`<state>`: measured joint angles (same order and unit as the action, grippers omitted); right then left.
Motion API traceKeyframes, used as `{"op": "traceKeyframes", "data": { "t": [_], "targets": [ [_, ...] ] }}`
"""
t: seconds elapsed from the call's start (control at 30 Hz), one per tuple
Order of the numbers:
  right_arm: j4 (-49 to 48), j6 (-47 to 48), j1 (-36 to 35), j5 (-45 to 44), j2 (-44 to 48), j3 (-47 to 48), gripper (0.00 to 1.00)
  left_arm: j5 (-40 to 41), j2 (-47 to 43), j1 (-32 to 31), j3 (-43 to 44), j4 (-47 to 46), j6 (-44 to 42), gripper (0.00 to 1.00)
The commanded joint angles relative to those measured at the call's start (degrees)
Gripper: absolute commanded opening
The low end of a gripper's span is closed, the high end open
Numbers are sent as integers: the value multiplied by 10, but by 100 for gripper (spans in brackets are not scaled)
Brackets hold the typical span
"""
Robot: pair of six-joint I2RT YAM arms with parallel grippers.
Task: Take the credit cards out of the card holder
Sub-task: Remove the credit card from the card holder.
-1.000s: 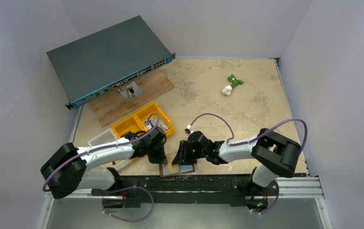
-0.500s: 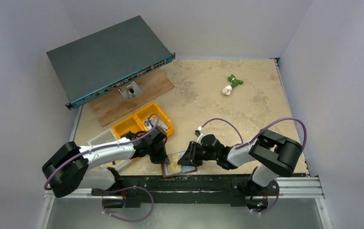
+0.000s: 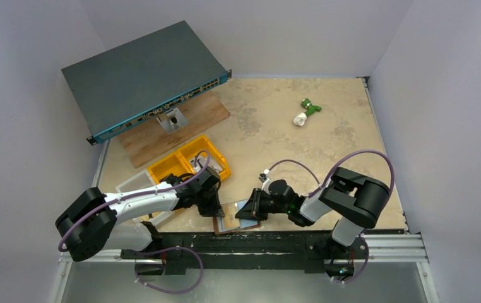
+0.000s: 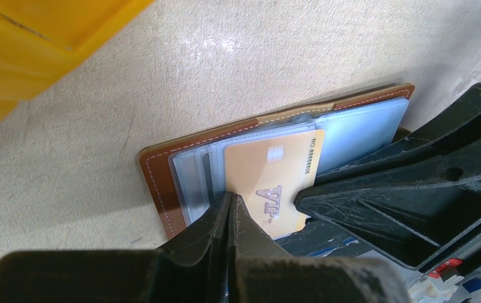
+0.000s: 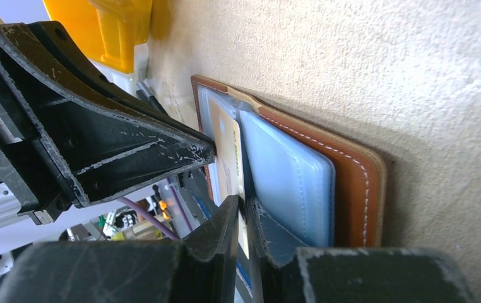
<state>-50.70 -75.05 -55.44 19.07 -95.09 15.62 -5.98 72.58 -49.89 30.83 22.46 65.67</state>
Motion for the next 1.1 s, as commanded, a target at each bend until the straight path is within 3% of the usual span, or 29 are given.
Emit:
{"op": "traceKeyframes", "data": {
  "t": [0.0,0.2,0.6,0.93,1.0,1.07],
  "targets": [
    [-66,-23,2,9,-10,-16,8,36,15,-2,-29,40,3,0],
    [-63,-28,11,-5,7,-35,0,41,13,-2,-30,50,4,0],
    [-4,-18,20,-25,35,-43,0,46,6,-1,-31,63,3,0],
    [100,10,23,-56,91,-31,0,47,11,0,-30,65,-1,0],
    [108,13,23,-58,97,-31,4,45,12,0,-29,62,-1,0],
    [101,18,23,-50,94,-29,17,44,13,0,-28,60,-3,0]
  ]
}}
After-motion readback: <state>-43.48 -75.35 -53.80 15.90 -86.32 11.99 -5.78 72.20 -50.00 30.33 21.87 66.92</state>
